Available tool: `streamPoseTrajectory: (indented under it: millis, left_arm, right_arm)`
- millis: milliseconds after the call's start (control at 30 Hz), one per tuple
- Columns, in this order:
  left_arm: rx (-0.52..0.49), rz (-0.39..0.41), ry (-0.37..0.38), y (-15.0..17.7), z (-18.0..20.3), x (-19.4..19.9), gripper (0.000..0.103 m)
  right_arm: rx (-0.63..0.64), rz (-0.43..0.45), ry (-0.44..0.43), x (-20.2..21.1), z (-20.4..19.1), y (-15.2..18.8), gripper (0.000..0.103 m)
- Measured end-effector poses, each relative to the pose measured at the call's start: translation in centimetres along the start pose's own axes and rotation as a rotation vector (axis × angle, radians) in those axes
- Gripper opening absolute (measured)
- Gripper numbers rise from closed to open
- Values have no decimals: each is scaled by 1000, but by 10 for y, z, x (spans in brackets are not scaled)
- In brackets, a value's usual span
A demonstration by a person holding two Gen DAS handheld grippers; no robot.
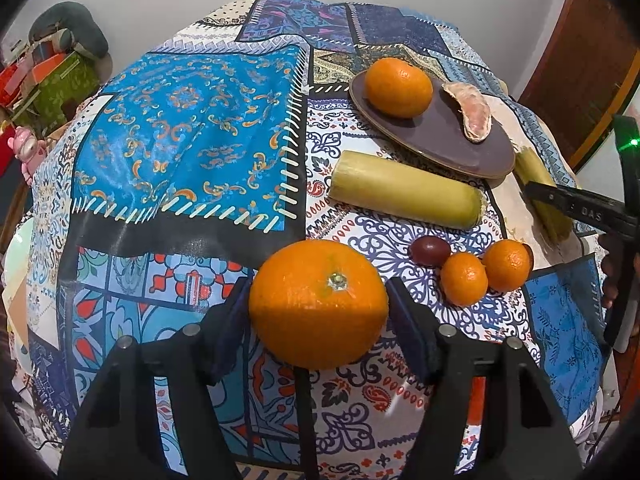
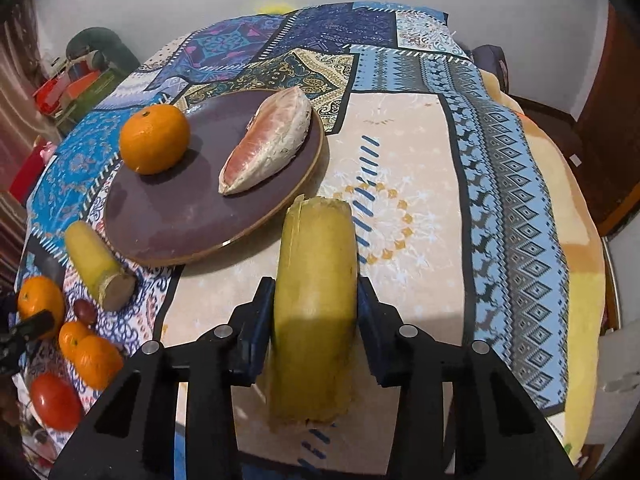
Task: Organize fruits
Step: 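Carry the orange with the left tool onto the plate while the right tool places the yellow fruit there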
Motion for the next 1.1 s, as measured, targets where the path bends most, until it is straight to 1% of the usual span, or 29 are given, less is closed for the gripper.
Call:
streamPoseTrajectory:
  millis: [100,267,433,567,800,1100]
  left_arm:
    - [7,9,7,-5,2,3,66]
    - [-2,49,17,-24,10,11,66]
    - [-12,103,36,-50,22,18,66]
    - [-23,124,49,-66,32,16,66]
    - [-59,141,77,-89,53,4,66]
    - [-75,117,107,-103,71,-29,66]
  right_arm:
    - [-4,19,-6,9,1,0,37]
    - [-5,69,-20,29,0,-8,36]
    - [32,123,-25,44,-7,-27,36]
    - [49,155,-41,51,-15,-39,36]
    - [60,183,-72,48,-26,-52,36]
    - [66,191,-115,33,-41,-66,36]
Point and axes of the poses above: each gripper's, at about its wrist camera, not at the fingertips, and x roughly against the way its jaws point, z to its right, y to its underside, the point moved 6 cm from there along -x, roughly the way its jaws point, and after that the axes turned 11 degrees about z, right-handed, at the moved point
